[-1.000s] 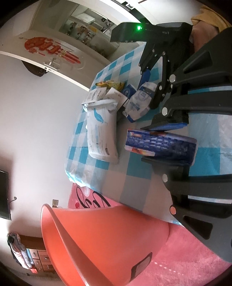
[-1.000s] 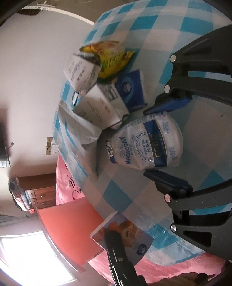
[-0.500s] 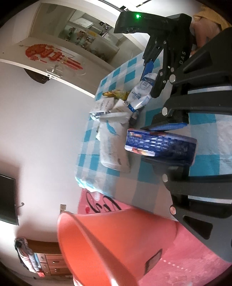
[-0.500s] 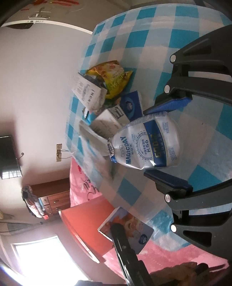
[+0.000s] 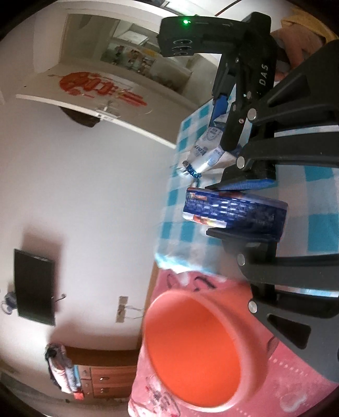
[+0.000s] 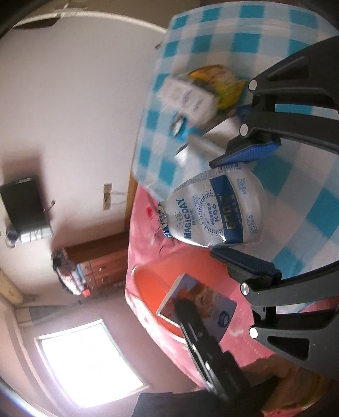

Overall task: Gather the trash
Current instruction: 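Carry both items over the orange bucket and open both grippers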

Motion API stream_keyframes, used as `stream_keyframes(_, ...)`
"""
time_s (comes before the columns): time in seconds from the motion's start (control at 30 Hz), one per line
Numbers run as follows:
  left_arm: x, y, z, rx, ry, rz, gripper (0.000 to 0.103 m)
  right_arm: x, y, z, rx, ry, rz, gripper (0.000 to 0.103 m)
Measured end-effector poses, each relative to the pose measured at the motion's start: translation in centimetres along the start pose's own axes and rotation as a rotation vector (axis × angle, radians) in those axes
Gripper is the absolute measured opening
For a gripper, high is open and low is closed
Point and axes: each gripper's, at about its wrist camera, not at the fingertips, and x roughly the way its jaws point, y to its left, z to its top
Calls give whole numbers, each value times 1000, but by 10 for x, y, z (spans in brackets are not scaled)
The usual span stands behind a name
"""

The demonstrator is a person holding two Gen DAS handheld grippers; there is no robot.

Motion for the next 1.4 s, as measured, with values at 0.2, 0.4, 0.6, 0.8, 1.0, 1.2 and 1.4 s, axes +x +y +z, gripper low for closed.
stream_keyframes(0.2,-21,34,26,-35,-70,82,28,11,47,48,-75,-37,97,62)
stream_keyframes(0.4,-23,79,41,-81,-83,173,28,37,98,82,-165,-43,167,62)
stream_keyframes(0.6,-3,119,43,-135,-50,229,28,74,131,96,-202,-5,208,62)
stream_keyframes(0.8,15,142,38,-166,-35,268,29,111,139,98,-203,42,224,62)
stream_keyframes(1.0,23,150,38,-182,-61,313,50,130,132,94,-170,66,230,63)
stream_keyframes(1.2,17,142,46,-138,-153,330,74,123,99,92,-71,31,252,78)
stream_keyframes(1.4,20,115,54,8,-234,373,74,109,67,70,-1,44,246,78)
